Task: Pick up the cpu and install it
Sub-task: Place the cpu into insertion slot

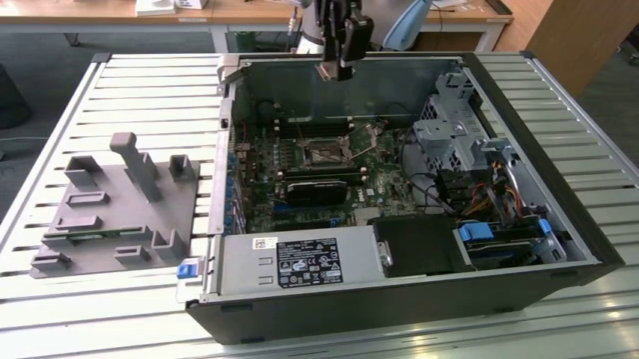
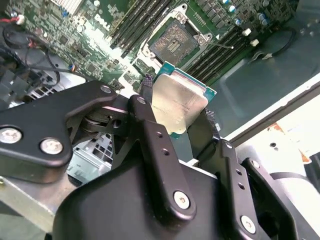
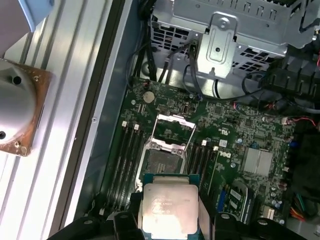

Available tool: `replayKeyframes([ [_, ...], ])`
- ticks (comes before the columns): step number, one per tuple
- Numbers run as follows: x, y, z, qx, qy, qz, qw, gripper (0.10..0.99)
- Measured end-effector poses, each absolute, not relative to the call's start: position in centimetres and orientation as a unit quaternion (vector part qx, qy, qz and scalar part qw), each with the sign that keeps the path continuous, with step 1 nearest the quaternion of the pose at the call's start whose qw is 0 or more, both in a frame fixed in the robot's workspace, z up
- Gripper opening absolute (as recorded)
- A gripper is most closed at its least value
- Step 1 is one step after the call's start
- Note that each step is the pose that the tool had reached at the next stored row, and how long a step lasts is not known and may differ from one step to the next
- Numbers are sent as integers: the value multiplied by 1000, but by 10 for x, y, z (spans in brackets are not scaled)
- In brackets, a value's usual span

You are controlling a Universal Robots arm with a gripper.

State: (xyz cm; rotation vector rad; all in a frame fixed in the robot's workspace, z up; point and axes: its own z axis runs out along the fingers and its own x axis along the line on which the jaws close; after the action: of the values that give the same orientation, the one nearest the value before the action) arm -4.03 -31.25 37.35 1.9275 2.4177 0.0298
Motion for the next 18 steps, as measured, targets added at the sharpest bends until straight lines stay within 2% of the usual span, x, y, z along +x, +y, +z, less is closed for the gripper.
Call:
replayKeyframes([
  [18,-40,-312,373,696,717,7,26,533],
])
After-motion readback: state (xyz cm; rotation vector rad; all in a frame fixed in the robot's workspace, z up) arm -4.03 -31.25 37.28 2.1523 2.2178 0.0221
